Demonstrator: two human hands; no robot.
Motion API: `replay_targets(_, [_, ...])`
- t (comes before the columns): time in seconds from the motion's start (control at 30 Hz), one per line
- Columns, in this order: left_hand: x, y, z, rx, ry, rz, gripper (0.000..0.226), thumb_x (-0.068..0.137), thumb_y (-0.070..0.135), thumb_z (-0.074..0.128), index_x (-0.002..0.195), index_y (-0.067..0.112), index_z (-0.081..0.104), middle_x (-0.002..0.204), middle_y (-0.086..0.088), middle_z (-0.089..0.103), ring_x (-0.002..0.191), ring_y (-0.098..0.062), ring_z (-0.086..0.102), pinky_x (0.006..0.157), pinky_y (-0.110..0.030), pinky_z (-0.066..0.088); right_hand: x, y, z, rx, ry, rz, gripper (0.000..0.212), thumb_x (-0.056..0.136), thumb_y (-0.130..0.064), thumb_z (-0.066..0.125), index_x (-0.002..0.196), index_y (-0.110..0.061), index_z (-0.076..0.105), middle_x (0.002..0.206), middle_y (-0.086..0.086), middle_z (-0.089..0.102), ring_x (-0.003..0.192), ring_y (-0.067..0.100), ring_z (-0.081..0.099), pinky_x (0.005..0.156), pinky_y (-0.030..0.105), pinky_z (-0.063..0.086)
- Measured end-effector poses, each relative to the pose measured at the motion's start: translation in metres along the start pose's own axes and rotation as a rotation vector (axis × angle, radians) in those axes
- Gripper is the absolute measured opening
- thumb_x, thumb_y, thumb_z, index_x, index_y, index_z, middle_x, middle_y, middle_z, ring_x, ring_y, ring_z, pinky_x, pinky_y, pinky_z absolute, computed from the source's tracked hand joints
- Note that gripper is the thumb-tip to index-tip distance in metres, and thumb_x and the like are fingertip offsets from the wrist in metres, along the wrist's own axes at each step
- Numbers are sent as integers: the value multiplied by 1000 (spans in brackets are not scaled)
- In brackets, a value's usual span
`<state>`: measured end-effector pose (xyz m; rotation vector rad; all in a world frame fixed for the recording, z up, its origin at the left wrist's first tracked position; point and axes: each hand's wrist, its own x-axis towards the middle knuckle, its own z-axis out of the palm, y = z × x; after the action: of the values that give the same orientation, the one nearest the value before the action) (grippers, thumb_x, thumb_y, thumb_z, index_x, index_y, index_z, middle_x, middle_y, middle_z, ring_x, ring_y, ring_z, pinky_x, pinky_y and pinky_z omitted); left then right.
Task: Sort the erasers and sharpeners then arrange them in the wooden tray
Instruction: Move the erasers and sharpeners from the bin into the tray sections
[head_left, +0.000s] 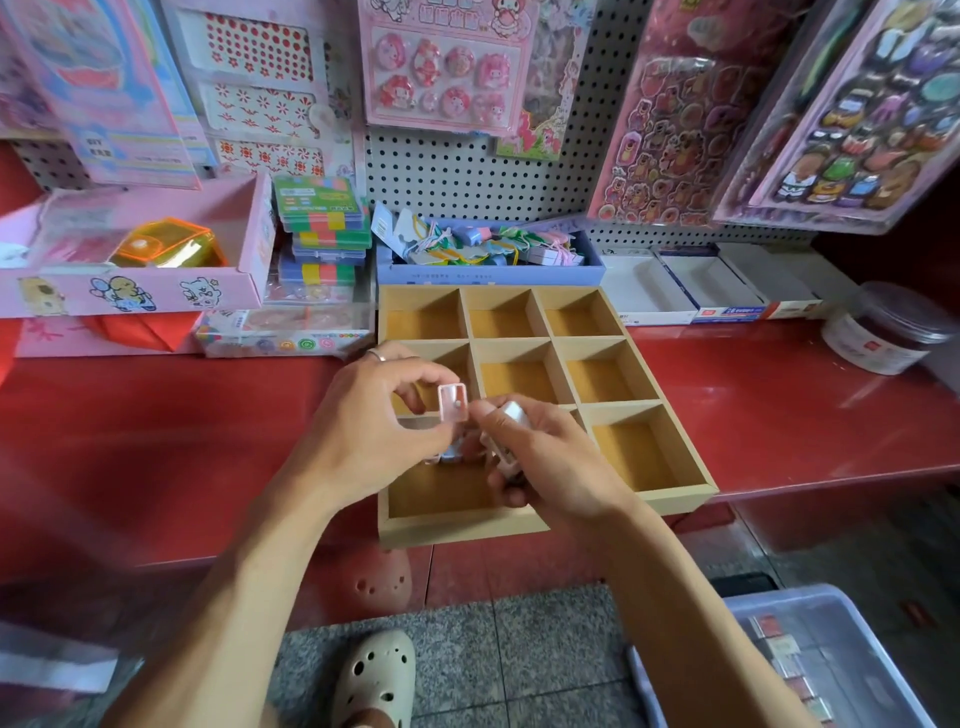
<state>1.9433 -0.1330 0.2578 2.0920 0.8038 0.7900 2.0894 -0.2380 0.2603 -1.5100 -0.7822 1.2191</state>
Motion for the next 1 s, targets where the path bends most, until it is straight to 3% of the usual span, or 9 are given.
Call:
replay_targets(0.1, [-3, -14, -10, 108, -48, -67, 26, 65, 12, 81, 81, 30, 72, 78, 11, 59, 66, -13, 53, 58, -25, 45, 0, -4, -9, 193, 111, 47, 24, 100, -22, 57, 108, 0, 63, 86, 11, 66, 53, 13, 46, 44, 22, 32])
replay_targets(0.2, [-10, -21, -16, 279, -131, -140, 23, 64, 16, 78, 80, 30, 70, 75, 9, 59, 66, -9, 54, 65, -36, 51, -2, -5, -19, 361, 177, 66, 18, 99, -20, 58, 100, -3, 63, 87, 13, 68, 55, 14, 48, 43, 22, 34])
replay_targets(0.37, [-10, -19, -6, 546, -276, -154, 20, 70, 28, 75, 89, 31, 72, 84, 8, 45, 79, -11, 49, 68, -36, 49, -3, -1, -25, 437, 256, 78, 18, 100, -22, 56, 94, -5, 62, 87, 14, 68, 51, 14, 50, 40, 22, 35])
replay_targets(0.53, [-9, -13, -1, 700, -229, -207, 17, 72, 29, 72, 90, 29, 71, 81, 11, 38, 86, -12, 44, 60, -30, 35, -8, -3, -26, 417, 249, 85, 19, 100, -23, 58, 98, -5, 63, 85, 13, 70, 53, 15, 50, 41, 22, 35])
replay_targets(0.77, [-8, -13, 5, 761, -184, -213, 25, 74, 33, 73, 98, 28, 69, 86, 10, 42, 101, -16, 53, 64, -29, 35, -8, 1, -28, 418, 254, 79, 19, 99, -22, 59, 99, -4, 63, 87, 12, 64, 53, 14, 50, 41, 21, 35])
replay_targets(0.9, [-7, -15, 6, 734, -118, -199, 5, 79, 32, 72, 82, 29, 70, 78, 11, 39, 99, -16, 54, 63, -29, 33, -5, 3, -28, 481, 226, 86, 19, 100, -23, 57, 94, -6, 63, 86, 10, 60, 53, 13, 49, 42, 21, 35])
replay_targets(1.0, [-5, -15, 11, 730, -144, -183, 4, 82, 29, 73, 78, 29, 72, 80, 10, 39, 102, -18, 52, 64, -29, 35, -4, 3, -25, 526, 191, 106, 21, 101, -23, 55, 96, -5, 63, 84, 10, 62, 52, 13, 49, 41, 21, 35])
